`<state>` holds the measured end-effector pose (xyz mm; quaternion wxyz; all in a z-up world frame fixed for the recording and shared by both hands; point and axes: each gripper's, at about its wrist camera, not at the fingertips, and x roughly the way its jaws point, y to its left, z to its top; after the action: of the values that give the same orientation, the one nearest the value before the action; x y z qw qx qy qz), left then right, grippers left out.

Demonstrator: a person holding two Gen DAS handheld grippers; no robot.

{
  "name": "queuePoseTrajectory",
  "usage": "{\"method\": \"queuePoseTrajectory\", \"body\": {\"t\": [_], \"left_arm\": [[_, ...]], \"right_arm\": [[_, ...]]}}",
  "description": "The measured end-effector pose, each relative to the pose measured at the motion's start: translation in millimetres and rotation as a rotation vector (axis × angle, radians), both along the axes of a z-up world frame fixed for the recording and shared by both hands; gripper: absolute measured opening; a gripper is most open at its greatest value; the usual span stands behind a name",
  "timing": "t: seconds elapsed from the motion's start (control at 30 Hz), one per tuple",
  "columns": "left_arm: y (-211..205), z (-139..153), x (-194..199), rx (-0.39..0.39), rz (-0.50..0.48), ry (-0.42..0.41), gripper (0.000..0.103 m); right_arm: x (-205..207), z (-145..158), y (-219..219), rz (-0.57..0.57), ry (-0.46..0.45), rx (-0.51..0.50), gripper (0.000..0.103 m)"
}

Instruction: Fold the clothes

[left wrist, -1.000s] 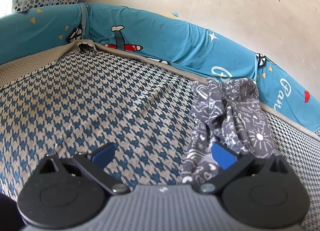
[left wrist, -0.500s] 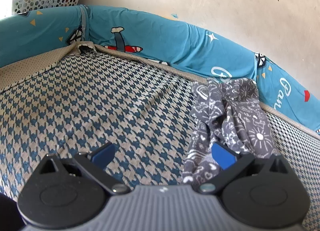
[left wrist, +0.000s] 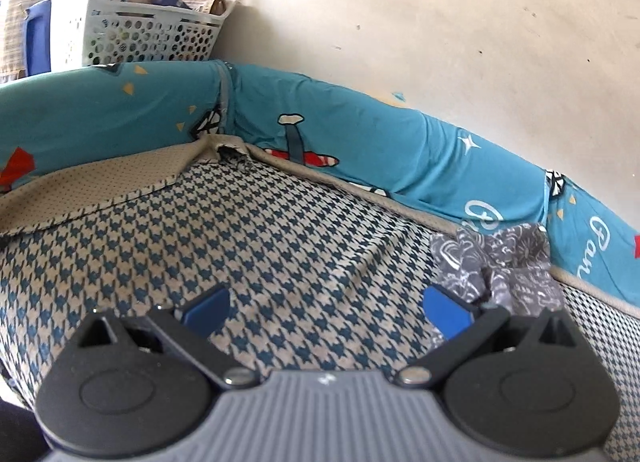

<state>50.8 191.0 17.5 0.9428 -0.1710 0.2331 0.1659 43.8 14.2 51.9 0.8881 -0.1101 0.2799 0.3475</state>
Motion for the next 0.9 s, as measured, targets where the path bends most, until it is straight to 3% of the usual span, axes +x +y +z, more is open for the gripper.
{"method": "queuePoseTrajectory", "body": {"t": [0.2, 0.27, 0.33, 0.47, 0.63, 0.9], "left_arm": [[-6, -2, 2, -0.003, -0.043, 0.015, 0.103], [-10, -3, 5, 0.006, -0.067, 0.02, 0.103], [-14, -4, 7, 0.015, -0.092, 0.025, 0.103], [-21, -6, 12, 0.021, -0.128, 0.036, 0.103], [-26, -8, 14, 0.01, -0.138, 0.049, 0.103], [-42, -15, 18, 0.01, -0.237, 0.072, 0.103]], "right_arm": [[8, -43, 17, 0.045, 0.049, -0.079, 0.011], [11, -48, 16, 0.063, 0.074, -0.074, 0.026], [8, -46, 14, 0.099, 0.085, -0.069, 0.033], [0, -34, 4, 0.136, 0.061, -0.08, 0.033], [3, -12, -33, 0.036, 0.059, -0.001, 0.033], [12, 9, -91, -0.237, 0.051, 0.063, 0.033]]}}
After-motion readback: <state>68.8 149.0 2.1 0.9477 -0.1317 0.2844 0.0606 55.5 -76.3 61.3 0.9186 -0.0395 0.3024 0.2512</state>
